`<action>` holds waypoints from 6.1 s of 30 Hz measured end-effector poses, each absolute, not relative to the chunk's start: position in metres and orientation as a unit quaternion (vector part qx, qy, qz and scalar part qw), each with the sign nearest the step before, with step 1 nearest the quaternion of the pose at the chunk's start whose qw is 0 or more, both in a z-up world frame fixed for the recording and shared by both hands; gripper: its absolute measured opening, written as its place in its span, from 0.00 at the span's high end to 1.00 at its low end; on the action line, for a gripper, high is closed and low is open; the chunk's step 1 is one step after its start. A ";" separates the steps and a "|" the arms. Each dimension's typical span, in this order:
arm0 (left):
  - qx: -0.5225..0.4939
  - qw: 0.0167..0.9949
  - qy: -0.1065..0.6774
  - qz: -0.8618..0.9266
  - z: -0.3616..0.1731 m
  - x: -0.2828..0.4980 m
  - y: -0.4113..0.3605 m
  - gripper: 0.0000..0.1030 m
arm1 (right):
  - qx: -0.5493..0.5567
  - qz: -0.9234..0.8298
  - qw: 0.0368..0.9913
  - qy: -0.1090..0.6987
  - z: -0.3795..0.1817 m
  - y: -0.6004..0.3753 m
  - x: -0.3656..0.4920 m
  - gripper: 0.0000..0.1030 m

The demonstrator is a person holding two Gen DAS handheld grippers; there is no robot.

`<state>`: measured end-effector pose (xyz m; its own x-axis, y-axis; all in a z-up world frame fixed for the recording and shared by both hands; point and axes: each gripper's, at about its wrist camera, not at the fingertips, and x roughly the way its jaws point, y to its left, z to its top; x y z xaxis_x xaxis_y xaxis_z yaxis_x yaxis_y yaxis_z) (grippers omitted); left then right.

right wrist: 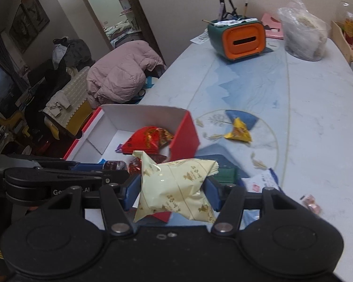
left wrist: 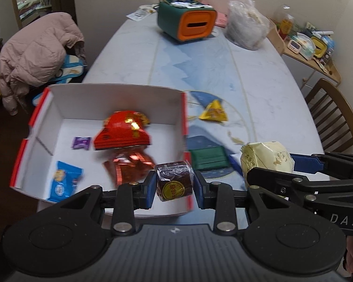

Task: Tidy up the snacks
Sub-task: 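Carry the brown candy and cream bag with both tools over the open box, then open both tools to drop the brown candy and cream bag into the box, then move both tools back over the remaining snacks on the table, then grasp the egg-yolk pastry packet with the left tool while the right tool grasps the small clear-wrapped candy, then carry the pastry packet and small candy with both tools over the box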

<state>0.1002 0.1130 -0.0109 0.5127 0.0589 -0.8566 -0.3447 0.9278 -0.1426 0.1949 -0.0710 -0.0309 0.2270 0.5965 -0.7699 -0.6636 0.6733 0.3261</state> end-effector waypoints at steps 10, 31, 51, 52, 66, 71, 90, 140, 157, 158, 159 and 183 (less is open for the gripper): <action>-0.144 0.850 0.489 0.136 -0.020 0.080 0.176 0.68 | -0.044 0.408 0.774 0.483 -0.042 -0.008 0.176 0.44; -0.149 0.800 0.553 0.180 -0.092 0.091 0.283 0.68 | -0.110 0.382 0.745 0.536 -0.111 0.091 0.163 0.44; -0.133 0.798 0.562 0.171 -0.118 0.100 0.269 0.68 | -0.123 0.367 0.741 0.549 -0.140 0.102 0.162 0.42; -0.134 0.798 0.562 0.171 -0.118 0.099 0.269 0.68 | -0.122 0.368 0.742 0.548 -0.140 0.102 0.162 0.41; -0.136 0.825 0.527 0.155 -0.093 0.080 0.261 0.52 | -0.094 0.375 0.756 0.528 -0.122 0.090 0.153 0.24; -0.132 0.838 0.510 0.146 -0.078 0.073 0.251 0.49 | -0.079 0.376 0.764 0.519 -0.108 0.078 0.151 0.23; -0.092 0.894 0.433 0.075 -0.018 0.065 0.169 0.38 | -0.028 0.372 0.817 0.441 -0.043 -0.008 0.139 0.05; -0.118 0.852 0.510 0.008 -0.139 0.182 -0.083 0.29 | -0.125 0.370 0.804 0.448 -0.163 -0.257 0.272 0.23; -0.136 0.833 0.536 0.020 -0.161 0.207 -0.103 0.32 | -0.181 0.415 0.768 0.453 -0.201 -0.223 0.302 0.50; -0.136 0.833 0.536 0.020 -0.161 0.207 -0.103 0.35 | -0.184 0.416 0.768 0.451 -0.200 -0.222 0.301 0.52; -0.137 0.832 0.537 0.021 -0.162 0.208 -0.103 0.37 | -0.186 0.417 0.768 0.449 -0.200 -0.221 0.301 0.56; -0.192 0.820 0.538 0.023 -0.157 0.185 -0.077 0.65 | -0.133 0.380 0.793 0.458 -0.184 -0.236 0.275 0.84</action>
<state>0.1851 -0.0772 -0.1573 0.4194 -0.1690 -0.8919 -0.2437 0.9255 -0.2900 0.2755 -0.2362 -0.1835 0.2921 0.4804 -0.8270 -0.7233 0.6767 0.1375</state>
